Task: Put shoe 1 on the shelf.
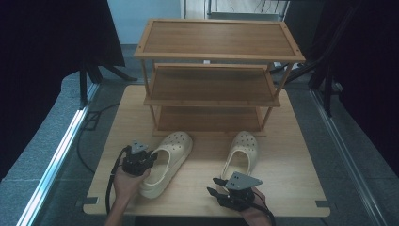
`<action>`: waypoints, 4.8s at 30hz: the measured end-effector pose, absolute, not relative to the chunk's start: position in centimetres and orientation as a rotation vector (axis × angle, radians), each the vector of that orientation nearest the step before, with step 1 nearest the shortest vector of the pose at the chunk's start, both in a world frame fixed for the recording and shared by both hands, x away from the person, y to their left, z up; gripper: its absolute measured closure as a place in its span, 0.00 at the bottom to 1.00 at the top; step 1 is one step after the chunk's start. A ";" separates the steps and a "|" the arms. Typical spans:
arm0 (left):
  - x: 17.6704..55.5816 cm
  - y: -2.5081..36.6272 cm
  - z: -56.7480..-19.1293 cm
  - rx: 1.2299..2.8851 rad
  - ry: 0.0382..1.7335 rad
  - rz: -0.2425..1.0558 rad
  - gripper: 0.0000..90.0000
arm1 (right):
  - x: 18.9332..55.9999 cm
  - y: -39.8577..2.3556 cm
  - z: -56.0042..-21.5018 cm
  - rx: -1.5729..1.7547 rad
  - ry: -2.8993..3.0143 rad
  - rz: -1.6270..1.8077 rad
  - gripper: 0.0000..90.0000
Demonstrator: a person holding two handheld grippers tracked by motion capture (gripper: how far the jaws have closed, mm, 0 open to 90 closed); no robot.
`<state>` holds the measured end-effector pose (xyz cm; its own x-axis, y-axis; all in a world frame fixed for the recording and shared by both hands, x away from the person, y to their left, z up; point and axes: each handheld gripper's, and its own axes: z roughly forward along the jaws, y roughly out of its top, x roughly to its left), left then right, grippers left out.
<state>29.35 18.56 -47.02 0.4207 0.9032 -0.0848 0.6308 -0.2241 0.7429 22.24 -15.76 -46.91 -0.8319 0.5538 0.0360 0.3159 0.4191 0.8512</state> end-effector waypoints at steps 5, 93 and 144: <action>30.1 17.4 -46.2 1.939 1.278 0.483 0.88 | 22.4 -16.1 -46.7 0.775 2.415 1.389 0.67; 37.1 13.3 -44.8 1.757 1.155 0.474 0.55 | 21.4 -14.3 -47.4 0.707 2.492 1.393 0.66; 36.8 7.2 -48.4 2.033 1.067 0.347 1.00 | 21.2 -13.8 -47.6 0.679 2.513 1.376 0.65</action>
<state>36.77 7.24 -48.41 0.6071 0.7862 -0.1156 0.5677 -0.3272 0.7554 21.23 -13.85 -47.55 -0.8752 0.4815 0.0464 0.2986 0.4622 0.8350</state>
